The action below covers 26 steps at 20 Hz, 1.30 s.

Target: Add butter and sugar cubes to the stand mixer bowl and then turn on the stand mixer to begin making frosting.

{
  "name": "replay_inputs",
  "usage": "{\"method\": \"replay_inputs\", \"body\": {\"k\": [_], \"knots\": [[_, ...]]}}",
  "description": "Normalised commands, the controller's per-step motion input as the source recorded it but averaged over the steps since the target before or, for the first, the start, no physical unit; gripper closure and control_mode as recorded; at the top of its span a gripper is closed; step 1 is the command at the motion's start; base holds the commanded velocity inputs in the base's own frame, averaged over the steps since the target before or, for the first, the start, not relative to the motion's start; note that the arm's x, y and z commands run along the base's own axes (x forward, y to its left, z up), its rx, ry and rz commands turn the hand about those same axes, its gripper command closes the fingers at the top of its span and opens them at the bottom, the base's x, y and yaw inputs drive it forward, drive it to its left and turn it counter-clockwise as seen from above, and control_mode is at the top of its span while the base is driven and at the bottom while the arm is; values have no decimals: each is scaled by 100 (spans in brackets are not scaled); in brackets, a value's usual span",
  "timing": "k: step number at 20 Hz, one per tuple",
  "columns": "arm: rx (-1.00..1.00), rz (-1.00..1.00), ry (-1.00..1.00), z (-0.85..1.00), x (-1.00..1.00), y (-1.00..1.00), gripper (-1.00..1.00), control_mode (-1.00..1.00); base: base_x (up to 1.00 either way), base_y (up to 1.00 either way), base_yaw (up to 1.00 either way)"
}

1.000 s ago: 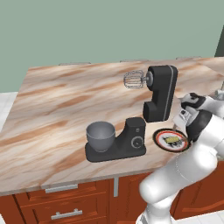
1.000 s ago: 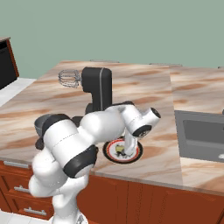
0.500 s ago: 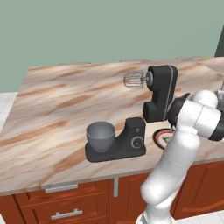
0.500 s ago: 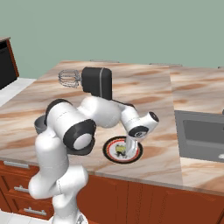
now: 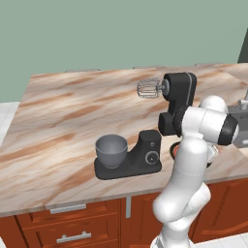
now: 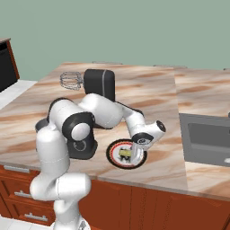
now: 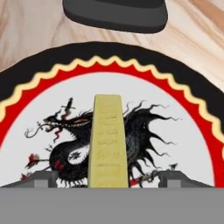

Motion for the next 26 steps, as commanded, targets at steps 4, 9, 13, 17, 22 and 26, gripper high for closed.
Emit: {"method": "replay_inputs", "body": {"k": [4, 9, 13, 17, 22, 26], "knots": [[0, 0, 3, -24, 4, 0, 100, -100, 0, 0, 0], [0, 0, 1, 1, -2, 4, 100, -100, 0, 0, 0], [0, 0, -11, 72, -30, 0, 100, -100, 0, 0, 0], [0, 0, -15, 100, -45, 2, 100, -100, 0, 0, 0], [0, 0, -7, 97, -75, 11, 100, -100, 0, 0, 0], [-2, 0, -2, 87, -90, 63, 100, -100, 0, 0, 0]]}}
